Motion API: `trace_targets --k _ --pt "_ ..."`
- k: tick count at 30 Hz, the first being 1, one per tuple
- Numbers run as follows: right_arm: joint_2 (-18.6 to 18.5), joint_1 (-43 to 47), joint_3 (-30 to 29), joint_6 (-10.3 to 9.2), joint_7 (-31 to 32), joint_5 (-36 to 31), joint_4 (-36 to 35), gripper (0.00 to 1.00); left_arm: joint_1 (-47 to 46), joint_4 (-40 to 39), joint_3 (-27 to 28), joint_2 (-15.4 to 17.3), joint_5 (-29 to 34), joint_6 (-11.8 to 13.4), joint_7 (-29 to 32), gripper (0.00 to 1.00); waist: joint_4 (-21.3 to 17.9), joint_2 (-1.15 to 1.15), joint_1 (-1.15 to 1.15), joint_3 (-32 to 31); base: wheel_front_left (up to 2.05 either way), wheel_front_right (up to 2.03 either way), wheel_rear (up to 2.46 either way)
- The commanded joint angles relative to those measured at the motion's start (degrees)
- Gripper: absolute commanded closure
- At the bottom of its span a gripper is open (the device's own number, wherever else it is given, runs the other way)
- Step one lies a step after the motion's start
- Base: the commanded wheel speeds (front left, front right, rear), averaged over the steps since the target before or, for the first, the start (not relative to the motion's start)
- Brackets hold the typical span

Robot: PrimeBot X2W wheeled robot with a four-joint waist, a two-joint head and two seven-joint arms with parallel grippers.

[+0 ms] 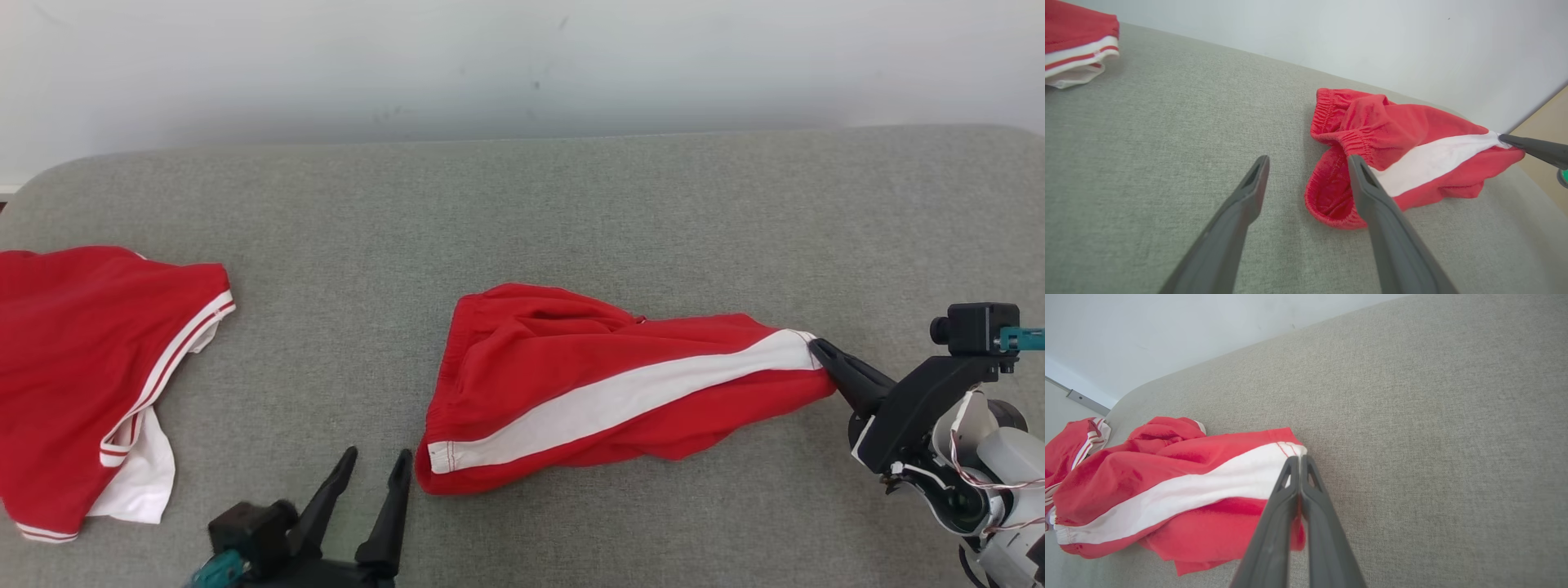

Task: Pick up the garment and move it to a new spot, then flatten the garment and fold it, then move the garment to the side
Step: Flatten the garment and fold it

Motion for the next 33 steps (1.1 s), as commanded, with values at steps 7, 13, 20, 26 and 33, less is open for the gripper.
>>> trace_targets --k 7,13,20,26,33 --pt "1.35 -0.53 0.23 0.00 0.35 -1.23 0.38 1.00 -2.09 -1.11 -2.84 -0.59 -3.36 -0.80 9.42 0.00 -1.50 0.00 0.00 0.27 0.00 0.00 0.00" --pt "1.75 -0.80 0.15 0.00 0.26 -2.13 0.69 1.00 -1.43 -2.62 -4.88 0.03 -4.76 -0.82 15.61 0.09 -1.49 0.00 0.00 0.62 0.00 0.00 0.00" --pt "1.37 -0.54 0.14 0.00 0.60 -2.11 0.28 1.00 -2.01 -4.00 -4.28 -0.47 -7.67 -1.23 16.66 1.00 -1.67 0.00 0.00 -0.97 0.00 0.00 0.00" --pt "0.18 -0.19 -1.55 0.00 -0.55 0.69 -2.34 1.00 -1.47 -6.15 -1.73 -1.18 -16.38 -1.79 20.35 1.00 -2.29 0.00 0.00 -4.40 0.00 0.00 0.00" --pt "-2.45 -1.29 -3.96 0.00 -1.26 4.70 -7.60 1.00 -5.67 -11.59 3.90 -1.88 -30.96 0.17 26.70 1.00 -3.84 0.00 0.00 -9.02 0.00 0.00 0.00"
